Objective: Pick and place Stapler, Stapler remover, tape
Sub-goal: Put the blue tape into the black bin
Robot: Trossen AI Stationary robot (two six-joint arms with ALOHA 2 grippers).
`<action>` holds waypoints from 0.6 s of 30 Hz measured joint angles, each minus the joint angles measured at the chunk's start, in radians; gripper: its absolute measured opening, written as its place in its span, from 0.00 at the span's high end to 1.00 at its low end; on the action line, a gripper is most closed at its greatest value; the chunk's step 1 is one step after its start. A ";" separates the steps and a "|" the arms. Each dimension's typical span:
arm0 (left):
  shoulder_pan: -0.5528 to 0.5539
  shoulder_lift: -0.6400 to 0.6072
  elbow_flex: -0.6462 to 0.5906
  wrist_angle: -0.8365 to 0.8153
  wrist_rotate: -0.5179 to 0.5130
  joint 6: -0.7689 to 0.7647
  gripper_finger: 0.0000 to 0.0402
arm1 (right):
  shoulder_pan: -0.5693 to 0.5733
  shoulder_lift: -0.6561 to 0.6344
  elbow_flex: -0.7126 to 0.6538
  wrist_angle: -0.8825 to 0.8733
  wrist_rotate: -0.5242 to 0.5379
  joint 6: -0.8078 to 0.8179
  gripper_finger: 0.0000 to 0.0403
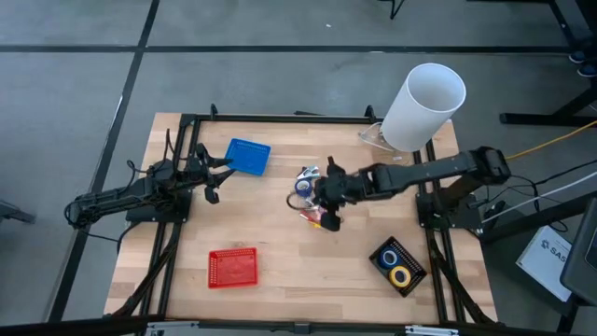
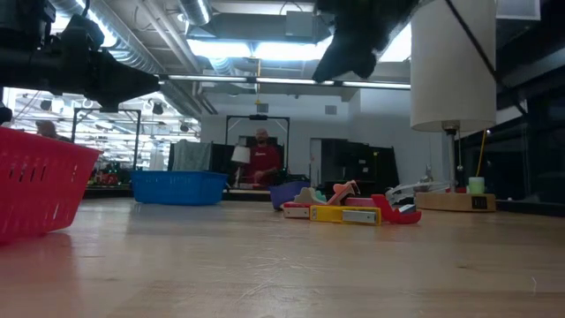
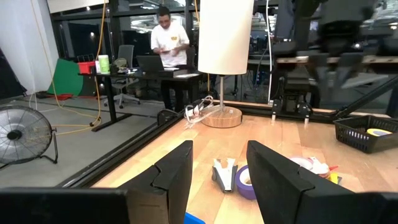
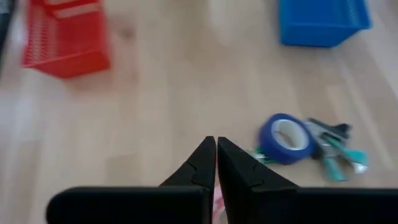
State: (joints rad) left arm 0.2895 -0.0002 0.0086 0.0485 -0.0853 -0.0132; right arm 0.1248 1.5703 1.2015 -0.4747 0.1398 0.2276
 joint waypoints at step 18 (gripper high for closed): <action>0.000 0.000 0.000 0.000 0.000 0.000 0.63 | -0.177 0.257 0.056 0.124 -0.077 -0.429 0.68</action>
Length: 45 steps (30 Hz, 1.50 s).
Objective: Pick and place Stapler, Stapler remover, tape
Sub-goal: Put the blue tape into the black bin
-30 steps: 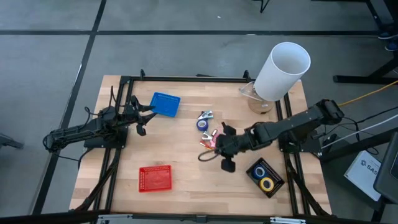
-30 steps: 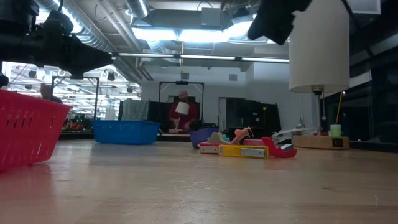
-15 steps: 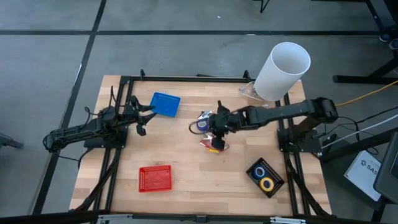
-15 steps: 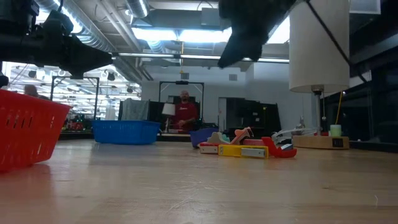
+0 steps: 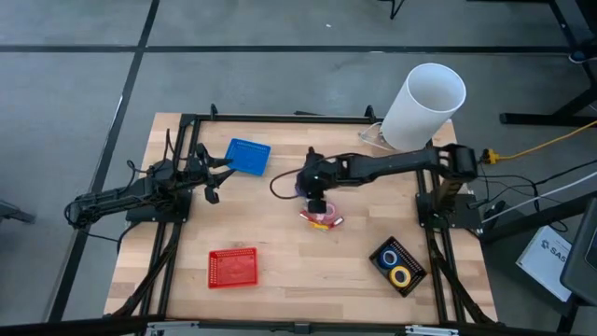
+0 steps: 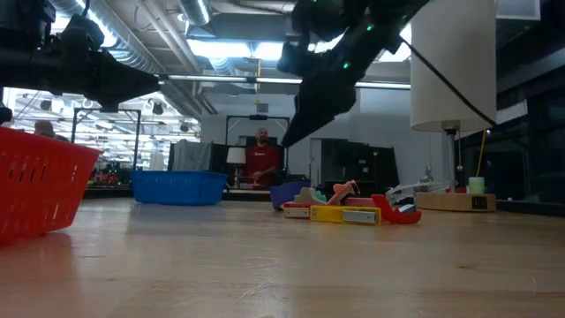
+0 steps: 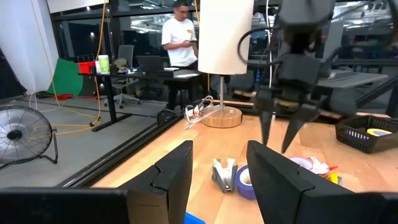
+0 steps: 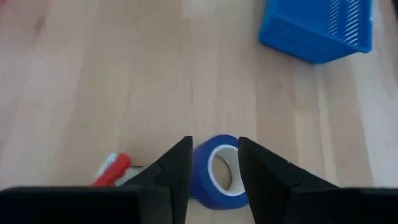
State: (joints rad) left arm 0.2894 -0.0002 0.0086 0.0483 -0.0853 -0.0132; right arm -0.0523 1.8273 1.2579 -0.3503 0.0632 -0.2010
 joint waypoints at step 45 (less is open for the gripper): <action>0.000 0.000 0.000 0.000 0.000 0.000 0.63 | -0.069 0.194 0.156 -0.235 -0.089 -0.013 0.73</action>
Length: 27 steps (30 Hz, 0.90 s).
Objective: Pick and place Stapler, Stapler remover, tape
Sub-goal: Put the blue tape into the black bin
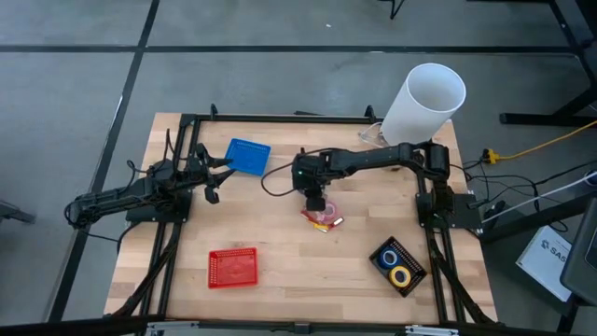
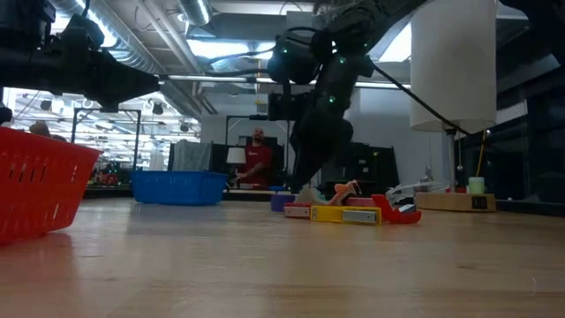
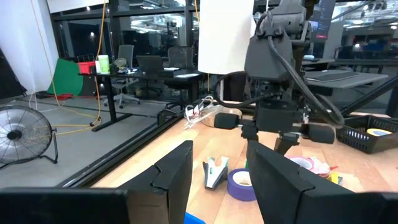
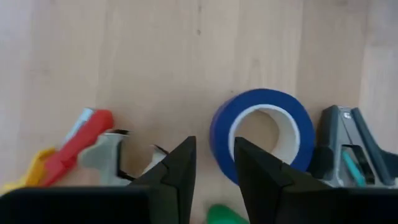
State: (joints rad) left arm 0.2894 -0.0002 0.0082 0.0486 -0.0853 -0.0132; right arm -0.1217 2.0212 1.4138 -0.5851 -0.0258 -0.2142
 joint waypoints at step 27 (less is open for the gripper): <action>0.000 0.000 0.000 0.000 0.000 0.000 0.63 | -0.015 0.010 0.032 0.013 -0.026 0.054 0.72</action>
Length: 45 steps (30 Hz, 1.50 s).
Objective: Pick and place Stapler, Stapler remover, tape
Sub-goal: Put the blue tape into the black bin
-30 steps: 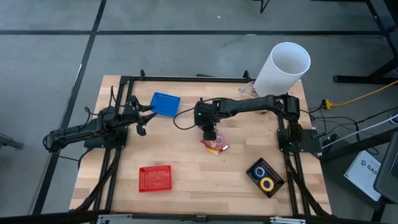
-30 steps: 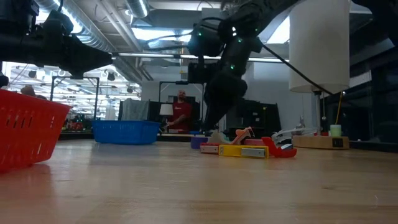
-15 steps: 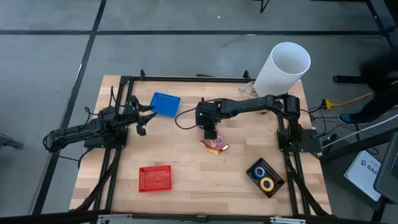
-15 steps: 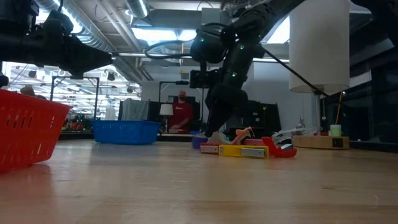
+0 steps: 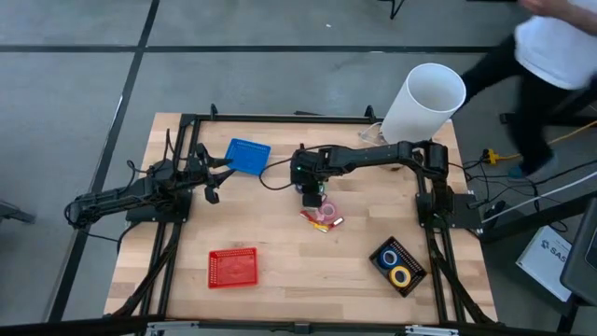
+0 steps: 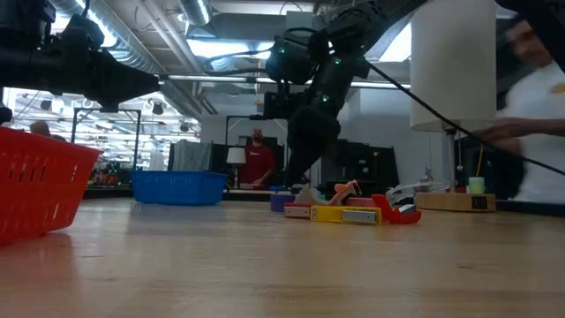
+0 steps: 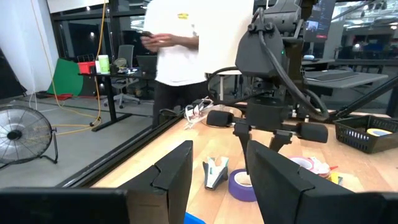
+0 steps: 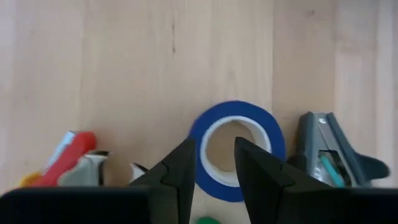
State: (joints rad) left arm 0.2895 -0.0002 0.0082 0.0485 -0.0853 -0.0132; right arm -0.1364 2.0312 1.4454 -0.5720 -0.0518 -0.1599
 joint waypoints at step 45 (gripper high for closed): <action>0.000 0.000 0.000 0.000 0.000 0.000 0.63 | -0.004 0.089 0.003 0.004 0.008 -0.054 0.64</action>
State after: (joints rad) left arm 0.2894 -0.0002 0.0082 0.0483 -0.0853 -0.0132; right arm -0.1405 2.1201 1.4479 -0.5676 -0.0441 -0.2138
